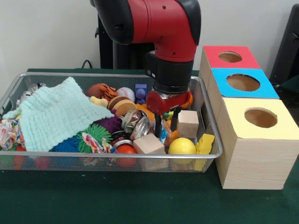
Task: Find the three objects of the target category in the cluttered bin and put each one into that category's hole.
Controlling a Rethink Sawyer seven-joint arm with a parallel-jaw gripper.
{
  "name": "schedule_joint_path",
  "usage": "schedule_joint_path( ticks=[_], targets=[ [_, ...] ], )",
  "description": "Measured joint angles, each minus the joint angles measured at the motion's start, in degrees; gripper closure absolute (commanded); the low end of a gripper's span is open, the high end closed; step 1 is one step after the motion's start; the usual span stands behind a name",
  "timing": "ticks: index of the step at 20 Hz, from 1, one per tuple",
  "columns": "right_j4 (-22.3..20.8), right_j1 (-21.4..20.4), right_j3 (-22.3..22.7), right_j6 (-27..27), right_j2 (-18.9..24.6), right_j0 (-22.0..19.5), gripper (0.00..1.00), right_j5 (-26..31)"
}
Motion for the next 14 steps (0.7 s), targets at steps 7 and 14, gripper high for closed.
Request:
schedule_joint_path(
  ticks=[7, 14],
  targets=[
    [0.23, -1.40, 0.07, 0.06, -4.53, 1.90, 1.00, -1.70],
    [1.23, -1.34, 0.40, 0.84, -9.70, 4.87, 1.00, -6.61]
  ],
)
